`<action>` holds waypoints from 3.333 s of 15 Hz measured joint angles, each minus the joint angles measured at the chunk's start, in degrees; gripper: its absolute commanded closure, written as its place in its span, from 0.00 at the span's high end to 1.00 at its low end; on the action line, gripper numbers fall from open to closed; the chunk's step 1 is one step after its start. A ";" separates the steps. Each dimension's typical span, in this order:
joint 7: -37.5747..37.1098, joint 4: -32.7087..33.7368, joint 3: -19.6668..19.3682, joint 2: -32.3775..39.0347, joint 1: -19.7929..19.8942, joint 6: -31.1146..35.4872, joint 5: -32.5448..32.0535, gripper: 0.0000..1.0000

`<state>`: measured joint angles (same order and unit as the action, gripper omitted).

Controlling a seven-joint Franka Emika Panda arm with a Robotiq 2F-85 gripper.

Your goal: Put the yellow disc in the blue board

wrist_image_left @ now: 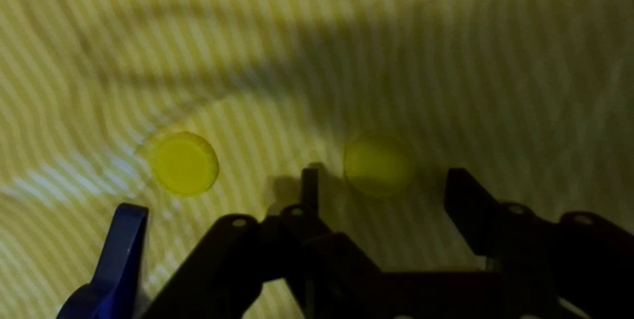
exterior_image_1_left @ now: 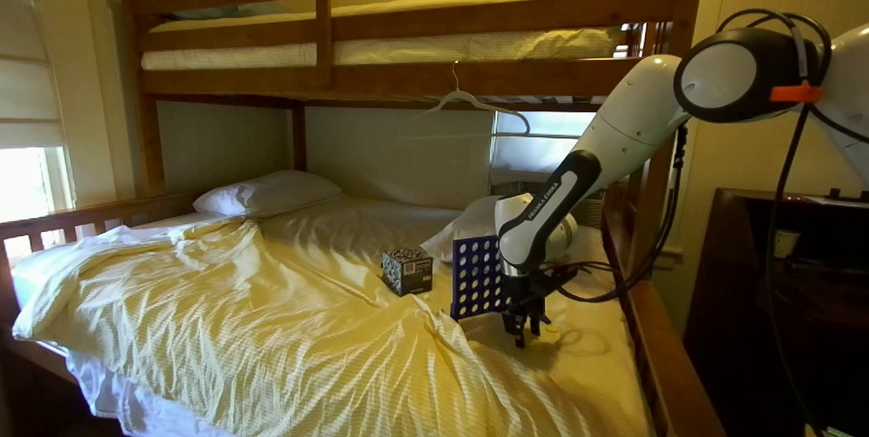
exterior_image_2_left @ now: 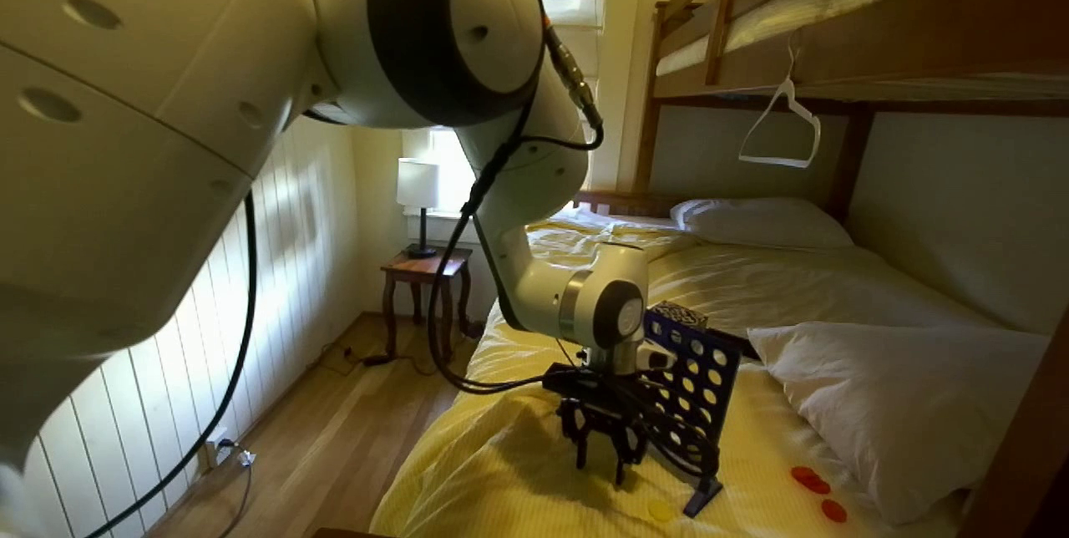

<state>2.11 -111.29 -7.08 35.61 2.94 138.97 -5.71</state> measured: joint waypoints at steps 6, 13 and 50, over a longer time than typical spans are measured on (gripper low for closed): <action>-1.81 0.12 -0.37 0.00 -1.39 -0.26 -2.21 0.50; -2.97 0.90 -0.63 0.00 -2.39 -2.59 -3.67 0.47; -4.29 4.37 -0.44 2.40 -2.38 -5.75 -4.75 0.02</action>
<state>-2.17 -106.92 -7.52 38.01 0.56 133.22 -10.45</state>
